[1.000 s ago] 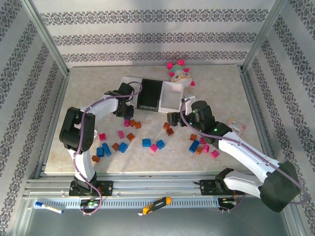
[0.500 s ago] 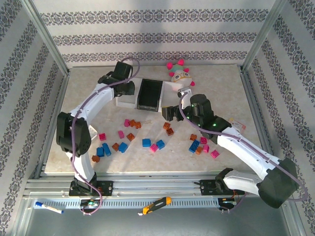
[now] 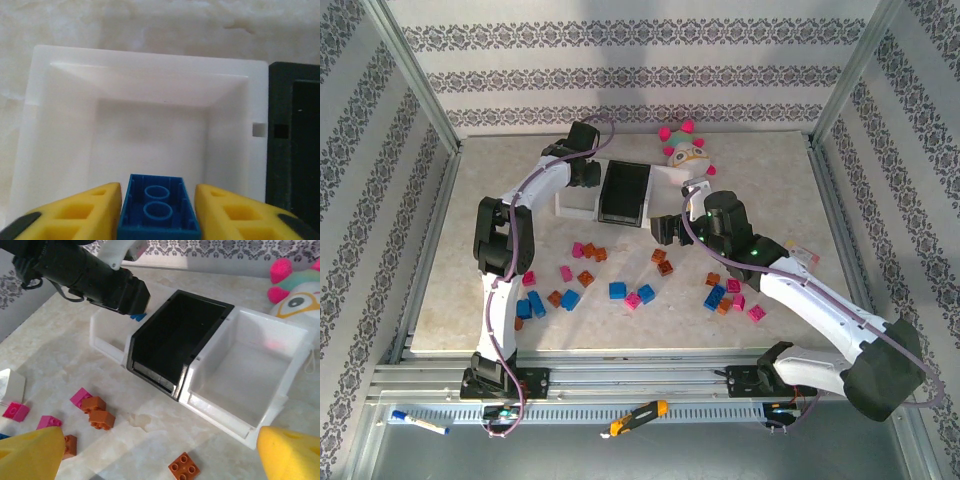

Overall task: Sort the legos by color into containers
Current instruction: Place the lego in the container.

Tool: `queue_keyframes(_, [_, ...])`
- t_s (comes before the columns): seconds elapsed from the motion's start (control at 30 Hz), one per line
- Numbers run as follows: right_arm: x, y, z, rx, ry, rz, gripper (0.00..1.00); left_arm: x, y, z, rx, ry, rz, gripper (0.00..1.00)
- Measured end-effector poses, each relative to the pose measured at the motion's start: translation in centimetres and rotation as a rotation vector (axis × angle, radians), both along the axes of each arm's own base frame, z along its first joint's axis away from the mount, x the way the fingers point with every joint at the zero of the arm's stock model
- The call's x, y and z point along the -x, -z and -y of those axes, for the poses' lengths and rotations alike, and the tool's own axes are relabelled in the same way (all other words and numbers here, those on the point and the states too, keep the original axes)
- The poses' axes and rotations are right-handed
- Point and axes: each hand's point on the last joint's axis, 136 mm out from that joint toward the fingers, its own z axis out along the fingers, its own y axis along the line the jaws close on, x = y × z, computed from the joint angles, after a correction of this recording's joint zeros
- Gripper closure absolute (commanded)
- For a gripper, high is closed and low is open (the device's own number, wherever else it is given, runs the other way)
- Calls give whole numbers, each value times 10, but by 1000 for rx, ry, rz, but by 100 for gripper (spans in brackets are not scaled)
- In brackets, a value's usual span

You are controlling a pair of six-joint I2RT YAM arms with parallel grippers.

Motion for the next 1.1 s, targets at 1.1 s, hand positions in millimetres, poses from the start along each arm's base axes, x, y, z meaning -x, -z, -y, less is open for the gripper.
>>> queue_keyframes(1.1, [-15, 175, -30, 454, -77, -585, 13, 283, -64, 66, 86, 830, 327, 1])
